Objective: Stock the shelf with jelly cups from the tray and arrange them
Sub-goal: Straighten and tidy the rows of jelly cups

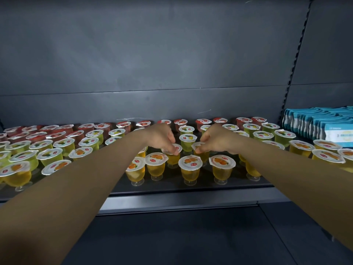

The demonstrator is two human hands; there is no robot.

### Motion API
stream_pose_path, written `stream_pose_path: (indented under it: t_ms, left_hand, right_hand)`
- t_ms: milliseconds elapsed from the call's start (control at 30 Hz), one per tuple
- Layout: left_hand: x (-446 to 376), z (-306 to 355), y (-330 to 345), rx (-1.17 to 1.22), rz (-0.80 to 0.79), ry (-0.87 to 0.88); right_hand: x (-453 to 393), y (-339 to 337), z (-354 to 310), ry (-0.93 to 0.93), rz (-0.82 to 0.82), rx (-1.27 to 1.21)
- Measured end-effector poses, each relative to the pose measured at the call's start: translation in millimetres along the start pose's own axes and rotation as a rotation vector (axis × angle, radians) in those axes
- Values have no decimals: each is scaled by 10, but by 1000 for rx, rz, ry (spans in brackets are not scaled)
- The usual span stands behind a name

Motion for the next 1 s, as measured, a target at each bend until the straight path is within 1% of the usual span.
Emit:
stream_pose_path:
  t_ms: [233,467,667,867,1000]
  left_hand:
    - [-6,-88,-29,-3,22,-34]
    - [-23,-168,-23,63,5,-56]
    - [-16,-253,-42,70,-21,-78]
    - [-18,-221,-32,83,-3,-98]
    - [-23,-200,-26,47,0,-92]
  right_hand:
    - [-8,47,-79,-26,8,-82]
    - [-36,102,-150,-48,1,-115]
    - [-46,112,-171,-35,-2,-122]
    - [-33,112,-185,-27,-9,-144]
    - [-18,98,-202,-23,-16,-135]
Point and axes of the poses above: each hand's wrist, its own x-axis away from the middle knuckle, its own y-axis out of the palm, z = x × y, the point moved 6 cm from there along -x, towards the middle knuckle, and after that the axes turned 10 degrees about -y, right-handed, at the moved point
